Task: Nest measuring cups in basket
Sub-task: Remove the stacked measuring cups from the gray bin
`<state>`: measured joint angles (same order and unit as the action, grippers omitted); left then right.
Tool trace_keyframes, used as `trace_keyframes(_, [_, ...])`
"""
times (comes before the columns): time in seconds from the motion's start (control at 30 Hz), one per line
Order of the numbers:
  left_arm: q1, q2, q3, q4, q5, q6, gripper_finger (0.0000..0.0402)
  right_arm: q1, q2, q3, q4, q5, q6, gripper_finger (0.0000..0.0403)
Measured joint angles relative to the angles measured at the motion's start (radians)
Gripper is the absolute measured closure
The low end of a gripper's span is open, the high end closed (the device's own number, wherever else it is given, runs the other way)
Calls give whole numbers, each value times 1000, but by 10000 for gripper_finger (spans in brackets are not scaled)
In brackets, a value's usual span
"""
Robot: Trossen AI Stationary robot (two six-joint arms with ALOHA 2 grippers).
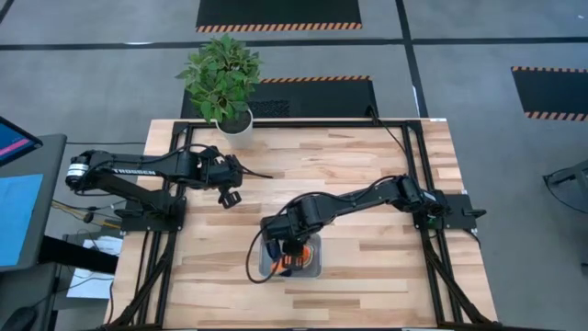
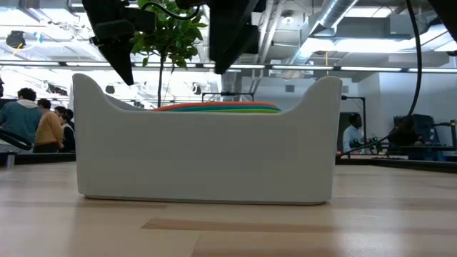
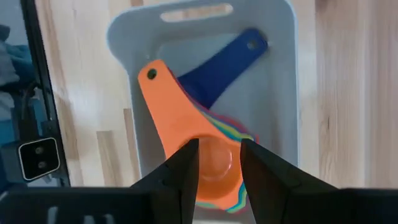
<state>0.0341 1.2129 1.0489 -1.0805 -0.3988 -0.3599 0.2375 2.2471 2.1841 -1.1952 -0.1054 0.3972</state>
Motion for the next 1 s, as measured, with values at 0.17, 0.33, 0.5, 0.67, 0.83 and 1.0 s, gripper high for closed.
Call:
trace_keyframes(0.17, [0,0,0,0,0,-4,401,4,0,0,-124,30,87,269])
trace_keyframes(0.33, [0,0,0,0,0,-8,401,4,0,0,-242,51,128,281])
trace_keyframes(0.5, [0,0,0,0,0,-8,401,4,0,0,-169,58,144,273])
trace_keyframes(0.67, [0,0,0,0,0,-8,401,4,0,0,-127,87,158,226])
trace_keyframes(0.83, [0,0,0,0,0,-8,401,16,-3,-76,-54,74,157,169])
trace_keyframes(1.0, [0,0,0,0,0,-6,401,41,-2,-125,-17,44,156,155])
